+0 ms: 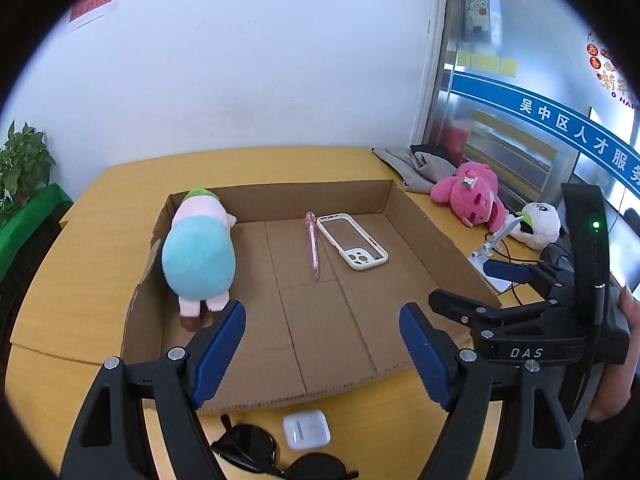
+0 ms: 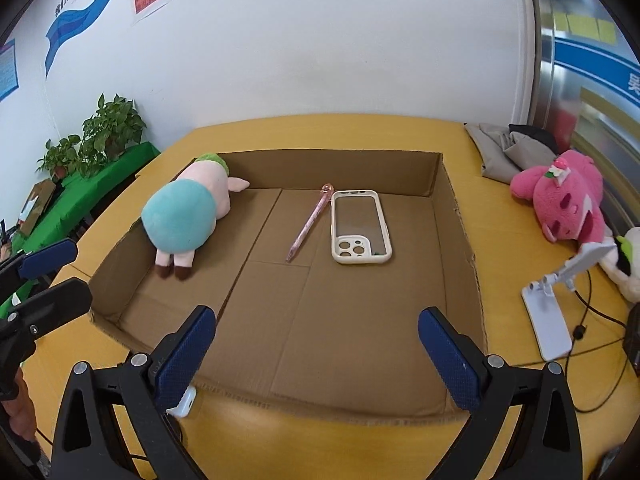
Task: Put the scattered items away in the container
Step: 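Move the right gripper to the black sunglasses and close on them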
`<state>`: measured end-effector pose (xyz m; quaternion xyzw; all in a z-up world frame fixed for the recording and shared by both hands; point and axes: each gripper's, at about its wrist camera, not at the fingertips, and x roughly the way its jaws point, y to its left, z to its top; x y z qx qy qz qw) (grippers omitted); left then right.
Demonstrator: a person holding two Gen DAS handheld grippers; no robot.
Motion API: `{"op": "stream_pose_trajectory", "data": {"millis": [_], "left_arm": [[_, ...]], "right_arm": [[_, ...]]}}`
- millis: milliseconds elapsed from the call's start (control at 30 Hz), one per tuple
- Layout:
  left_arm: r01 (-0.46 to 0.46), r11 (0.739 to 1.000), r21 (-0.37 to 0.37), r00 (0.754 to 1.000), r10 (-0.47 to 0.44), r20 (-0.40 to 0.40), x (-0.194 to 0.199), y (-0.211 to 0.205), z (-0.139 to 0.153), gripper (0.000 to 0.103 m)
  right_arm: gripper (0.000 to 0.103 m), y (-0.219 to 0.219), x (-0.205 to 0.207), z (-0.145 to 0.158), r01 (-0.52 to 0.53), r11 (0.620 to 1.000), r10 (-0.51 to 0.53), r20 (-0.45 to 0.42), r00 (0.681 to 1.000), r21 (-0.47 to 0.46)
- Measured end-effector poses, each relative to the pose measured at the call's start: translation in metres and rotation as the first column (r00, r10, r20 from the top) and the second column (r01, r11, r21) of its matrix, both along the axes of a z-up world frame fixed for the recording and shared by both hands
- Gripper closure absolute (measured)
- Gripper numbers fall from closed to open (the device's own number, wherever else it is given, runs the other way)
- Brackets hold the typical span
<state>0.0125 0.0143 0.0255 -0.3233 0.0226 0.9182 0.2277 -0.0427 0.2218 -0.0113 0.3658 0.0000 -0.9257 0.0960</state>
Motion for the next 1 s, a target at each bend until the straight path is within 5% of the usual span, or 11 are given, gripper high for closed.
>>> {"op": "stream_pose_trajectory", "data": {"millis": [367,1000], "left_arm": [[0.011,1.0,0.024,1.0,-0.011,0.016,0.019,-0.009,-0.011,0.024],[0.021,0.998,0.056,0.997,-0.026,0.079,0.018,-0.018,-0.031,0.024]], "right_arm": [[0.0,-0.008,0.048,0.013,0.03,0.997,-0.027,-0.05,0.998,0.067],[0.0,-0.005,0.054,0.006,0.041,0.998,-0.039,-0.025,0.999,0.05]]}}
